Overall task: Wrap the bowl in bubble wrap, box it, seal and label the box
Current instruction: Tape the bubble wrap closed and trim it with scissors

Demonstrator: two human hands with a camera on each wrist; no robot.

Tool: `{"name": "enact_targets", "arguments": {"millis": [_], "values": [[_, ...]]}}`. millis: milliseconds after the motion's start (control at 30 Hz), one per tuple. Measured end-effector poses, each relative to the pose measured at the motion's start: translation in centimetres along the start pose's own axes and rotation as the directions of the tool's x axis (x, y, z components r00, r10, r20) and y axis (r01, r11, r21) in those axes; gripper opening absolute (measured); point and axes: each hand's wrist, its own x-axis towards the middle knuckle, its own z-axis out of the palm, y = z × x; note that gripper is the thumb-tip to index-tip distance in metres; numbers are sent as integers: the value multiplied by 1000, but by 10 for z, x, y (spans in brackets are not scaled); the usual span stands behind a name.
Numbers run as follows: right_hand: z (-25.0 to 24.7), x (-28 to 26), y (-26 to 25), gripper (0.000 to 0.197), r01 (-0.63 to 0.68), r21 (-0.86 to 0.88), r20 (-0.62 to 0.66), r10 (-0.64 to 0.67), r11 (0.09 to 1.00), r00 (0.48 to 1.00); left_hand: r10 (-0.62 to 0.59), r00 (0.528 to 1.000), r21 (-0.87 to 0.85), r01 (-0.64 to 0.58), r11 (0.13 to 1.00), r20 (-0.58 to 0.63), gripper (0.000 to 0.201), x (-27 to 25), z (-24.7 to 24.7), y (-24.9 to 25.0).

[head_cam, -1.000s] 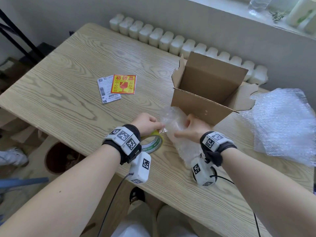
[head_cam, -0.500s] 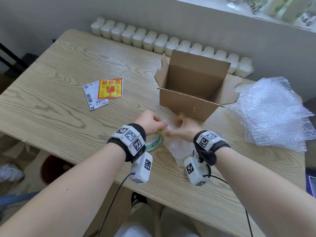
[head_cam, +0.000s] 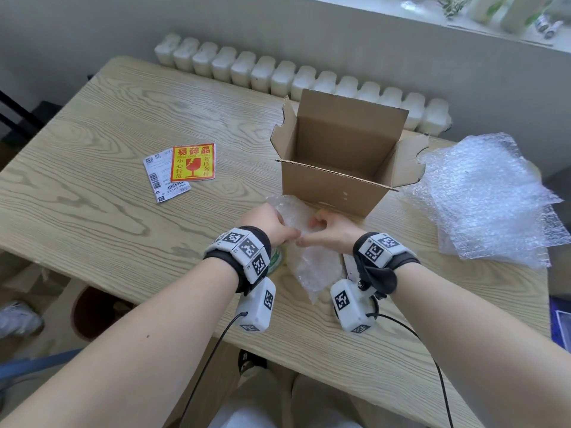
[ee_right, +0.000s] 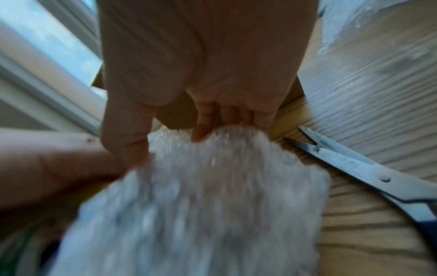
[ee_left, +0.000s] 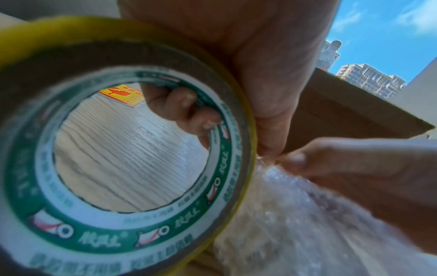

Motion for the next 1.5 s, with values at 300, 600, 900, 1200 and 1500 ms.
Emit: {"name": "enact_targets", "arguments": {"millis": [300, 600, 900, 1200, 1500], "values": [[16, 1, -14, 56, 13, -162, -38, -19, 987, 999, -70, 997, -5, 70, 998, 39, 42, 5, 10, -29], [31, 9, -21, 34, -75, -264, -165, 31, 962, 986, -57, 994, -47, 62, 997, 92, 39, 1, 8, -42], [36, 9, -40, 33, -121, -537, -248, -19, 835, 969, -50, 981, -184, 85, 979, 185, 25, -7, -8, -64], [53, 7, -54, 7, -59, -479, -155, -18, 876, 988, -93, 983, -141, 116, 983, 159, 35, -15, -6, -69], [58, 7, -58, 17, -103, -504, -185, 9, 858, 983, -77, 978, -170, 111, 979, 192, 37, -20, -16, -102]]}}
